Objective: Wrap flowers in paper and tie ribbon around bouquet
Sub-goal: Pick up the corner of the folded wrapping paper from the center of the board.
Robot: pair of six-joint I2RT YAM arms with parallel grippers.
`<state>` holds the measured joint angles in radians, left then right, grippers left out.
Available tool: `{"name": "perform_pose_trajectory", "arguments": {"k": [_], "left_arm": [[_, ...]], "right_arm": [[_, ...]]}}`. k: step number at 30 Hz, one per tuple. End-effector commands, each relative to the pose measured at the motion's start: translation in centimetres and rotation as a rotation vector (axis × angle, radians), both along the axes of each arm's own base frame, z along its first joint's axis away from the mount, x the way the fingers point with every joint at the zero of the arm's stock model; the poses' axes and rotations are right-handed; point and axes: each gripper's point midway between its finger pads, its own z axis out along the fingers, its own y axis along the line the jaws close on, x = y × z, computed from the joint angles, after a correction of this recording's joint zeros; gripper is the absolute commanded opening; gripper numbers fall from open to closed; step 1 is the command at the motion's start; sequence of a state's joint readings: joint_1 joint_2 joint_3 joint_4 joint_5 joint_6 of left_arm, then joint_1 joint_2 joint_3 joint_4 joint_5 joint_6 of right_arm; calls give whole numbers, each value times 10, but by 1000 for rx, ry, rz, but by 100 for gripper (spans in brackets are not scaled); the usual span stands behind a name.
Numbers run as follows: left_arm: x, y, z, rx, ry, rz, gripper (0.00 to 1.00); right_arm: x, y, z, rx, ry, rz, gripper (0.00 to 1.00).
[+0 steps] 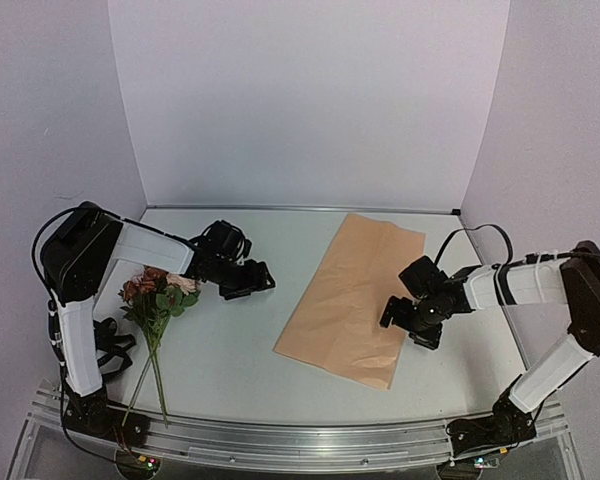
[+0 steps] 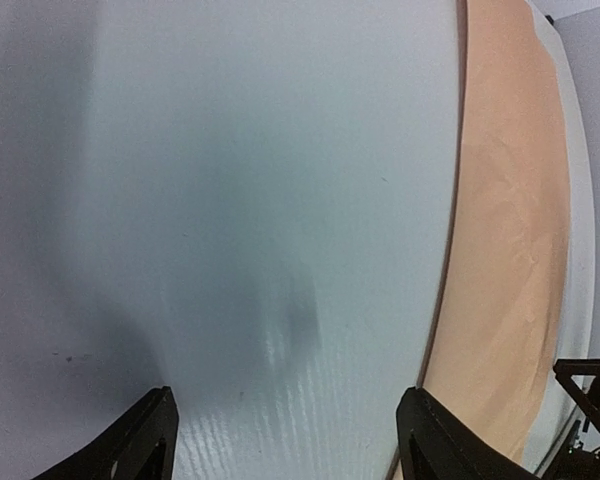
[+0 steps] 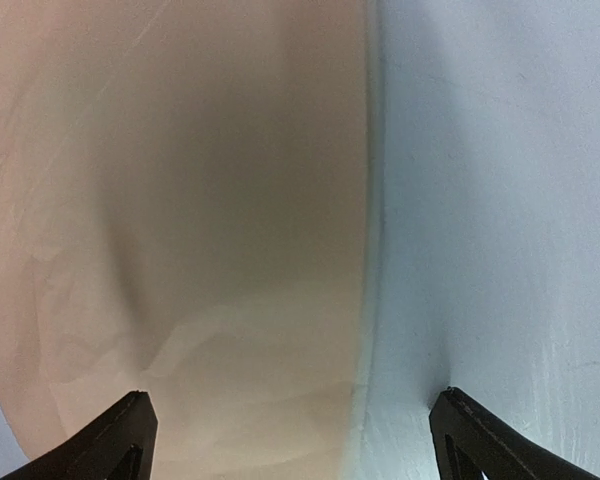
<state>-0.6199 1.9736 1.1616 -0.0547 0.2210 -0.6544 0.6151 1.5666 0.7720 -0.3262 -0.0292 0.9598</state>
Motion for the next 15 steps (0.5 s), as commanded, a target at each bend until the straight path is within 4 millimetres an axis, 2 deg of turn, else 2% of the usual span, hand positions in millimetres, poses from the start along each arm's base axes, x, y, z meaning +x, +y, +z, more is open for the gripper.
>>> {"name": "perform_pose_trajectory", "arguments": {"k": [1,6,9,15], "left_arm": [[-26,-28,13,-75,4,-100,78],[-49,-48,8,-73,21,-154,78],[-55,-55,3,-74,35,-165,75],[-61,-58,-10,-63,67,-164,69]], "right_arm": [[-29,-7,1,31,44,-37,98],[-56,-5,-3,97,66,-66,95],[-69,-5,-1,155,62,-102,92],[-80,3,8,276,27,-141,81]]}}
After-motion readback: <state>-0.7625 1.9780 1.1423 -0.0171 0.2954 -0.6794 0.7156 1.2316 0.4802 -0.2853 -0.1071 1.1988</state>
